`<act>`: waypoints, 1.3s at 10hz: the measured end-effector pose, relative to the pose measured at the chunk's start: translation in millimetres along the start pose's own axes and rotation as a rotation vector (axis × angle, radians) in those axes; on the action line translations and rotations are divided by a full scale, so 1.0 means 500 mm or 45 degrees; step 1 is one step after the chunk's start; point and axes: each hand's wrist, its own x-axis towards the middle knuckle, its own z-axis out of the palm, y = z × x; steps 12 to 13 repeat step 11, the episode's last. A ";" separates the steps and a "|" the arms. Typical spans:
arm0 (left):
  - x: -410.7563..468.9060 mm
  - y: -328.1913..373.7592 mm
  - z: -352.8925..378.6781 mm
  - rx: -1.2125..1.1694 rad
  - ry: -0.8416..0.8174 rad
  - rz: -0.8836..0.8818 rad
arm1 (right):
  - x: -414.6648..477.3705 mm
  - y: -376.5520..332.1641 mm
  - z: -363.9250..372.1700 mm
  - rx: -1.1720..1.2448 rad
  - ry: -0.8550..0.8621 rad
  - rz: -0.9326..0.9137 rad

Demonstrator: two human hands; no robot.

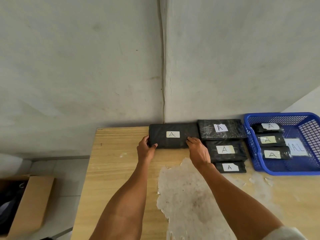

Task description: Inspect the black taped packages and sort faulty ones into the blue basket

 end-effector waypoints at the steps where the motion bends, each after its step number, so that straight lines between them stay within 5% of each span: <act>1: 0.009 -0.003 -0.001 0.013 0.000 0.020 | 0.003 0.005 0.004 0.015 0.020 -0.010; 8: -0.039 -0.025 0.034 0.474 -0.042 0.109 | -0.045 0.018 0.013 -0.079 -0.174 0.077; 11: -0.154 -0.116 0.043 1.077 -0.162 0.234 | -0.175 0.015 0.100 0.017 0.036 0.099; 13: -0.154 -0.116 0.043 1.077 -0.162 0.234 | -0.175 0.015 0.100 0.017 0.036 0.099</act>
